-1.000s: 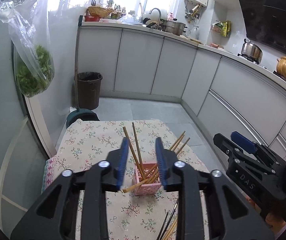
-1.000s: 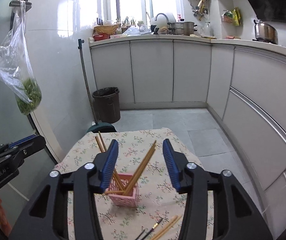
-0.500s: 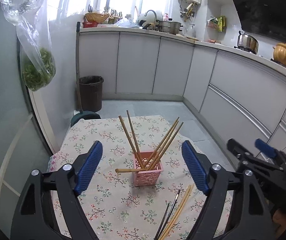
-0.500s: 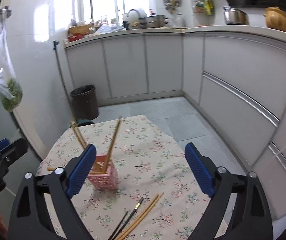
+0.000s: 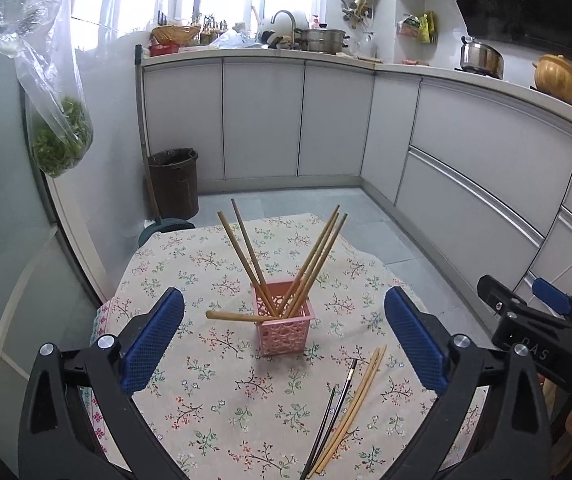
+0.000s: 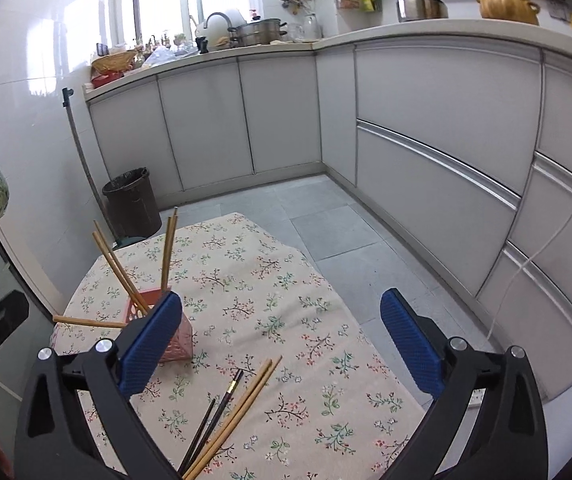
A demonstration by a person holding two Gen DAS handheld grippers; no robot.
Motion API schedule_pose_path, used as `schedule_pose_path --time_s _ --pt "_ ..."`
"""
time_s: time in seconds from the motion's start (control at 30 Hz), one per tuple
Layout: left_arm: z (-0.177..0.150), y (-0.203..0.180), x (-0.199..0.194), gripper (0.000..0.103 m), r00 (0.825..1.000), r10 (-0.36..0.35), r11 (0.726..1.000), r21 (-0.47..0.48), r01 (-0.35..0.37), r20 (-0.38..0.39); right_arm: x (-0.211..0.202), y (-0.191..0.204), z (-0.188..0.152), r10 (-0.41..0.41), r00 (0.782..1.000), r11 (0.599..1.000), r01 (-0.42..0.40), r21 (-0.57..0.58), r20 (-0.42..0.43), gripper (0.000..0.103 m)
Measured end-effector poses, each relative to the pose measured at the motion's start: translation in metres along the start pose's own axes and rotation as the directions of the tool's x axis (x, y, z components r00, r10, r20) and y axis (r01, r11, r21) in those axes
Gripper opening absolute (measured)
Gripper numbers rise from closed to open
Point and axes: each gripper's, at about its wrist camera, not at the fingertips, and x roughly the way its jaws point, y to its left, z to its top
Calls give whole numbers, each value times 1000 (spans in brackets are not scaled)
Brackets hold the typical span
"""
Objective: Organize utensils
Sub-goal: 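Move both open grippers back down to the remaining chopsticks, then grasp a black chopstick with the left gripper while the right grasps a bamboo one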
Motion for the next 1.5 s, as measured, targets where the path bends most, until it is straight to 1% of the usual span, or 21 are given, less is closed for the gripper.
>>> schedule_pose_path --time_s 0.13,0.2,0.23,0.27,0.33,0.37,0.4,0.43,0.47,0.53,0.57,0.67,0.73,0.87,0.97,1.0,1.17,1.23,1.27,1.3,1.5 --pt "-6 -7 10 96 999 -10 1000 18 11 -38 0 -16 -9 -13 1000 999 14 37 -25 97" --pt "-12 -11 22 96 994 -50 998 30 53 -102 0 -25 -15 -15 999 998 18 58 -45 97" --pt "-18 -16 37 96 979 -94 994 31 101 -180 0 -33 -20 -23 998 997 27 72 -61 97" --pt "-21 -18 46 96 968 -116 992 22 124 -221 1 -37 -23 -26 997 996 32 81 -74 97" --pt "-35 -25 75 96 926 -168 985 -17 173 -339 7 -49 -31 -27 992 993 41 109 -121 97" --pt "-41 -29 89 96 897 -187 981 -26 193 -401 10 -55 -34 -29 989 991 48 124 -145 97" --pt "-52 -35 109 96 847 -214 974 -45 220 -486 13 -61 -38 -33 986 989 56 136 -163 97" --pt "-61 -39 123 96 815 -226 972 -62 229 -534 15 -64 -40 -36 984 988 61 143 -175 97" --pt "-67 -42 133 96 793 -228 971 -73 227 -565 17 -67 -41 -37 982 988 64 143 -183 97" --pt "-78 -50 158 96 758 -216 975 -95 201 -615 18 -75 -43 -42 981 987 70 145 -189 97" --pt "-81 -50 165 96 749 -211 977 -103 189 -628 18 -78 -43 -42 981 986 71 151 -188 97" --pt "-90 -44 191 93 706 -176 984 -148 101 -686 19 -89 -41 -30 980 981 67 183 -199 97" --pt "-99 -39 200 87 678 -168 984 -160 75 -716 23 -95 -42 -10 975 976 57 208 -223 97" --pt "-115 -37 215 65 633 -142 989 -141 51 -761 31 -100 -44 57 960 966 16 256 -274 97" --pt "-123 -36 223 57 625 -114 993 -112 42 -772 32 -98 -44 76 956 965 1 263 -283 97" --pt "-125 -36 225 51 626 -104 994 -102 39 -773 31 -97 -44 73 957 967 1 254 -282 97" --pt "-125 -35 228 40 636 -95 995 -86 45 -766 35 -96 -46 71 954 967 5 253 -291 97" --pt "-127 -35 232 34 626 -96 995 -84 49 -774 38 -96 -47 69 951 967 10 254 -300 97" --pt "-129 -35 233 27 619 -96 995 -83 50 -779 40 -96 -47 66 950 968 14 252 -306 97" --pt "-130 -34 235 27 617 -93 996 -78 51 -782 43 -95 -48 62 948 969 18 248 -313 97" --pt "-135 -38 240 17 634 -47 998 -17 53 -772 63 -85 -57 31 931 974 54 221 -362 97"
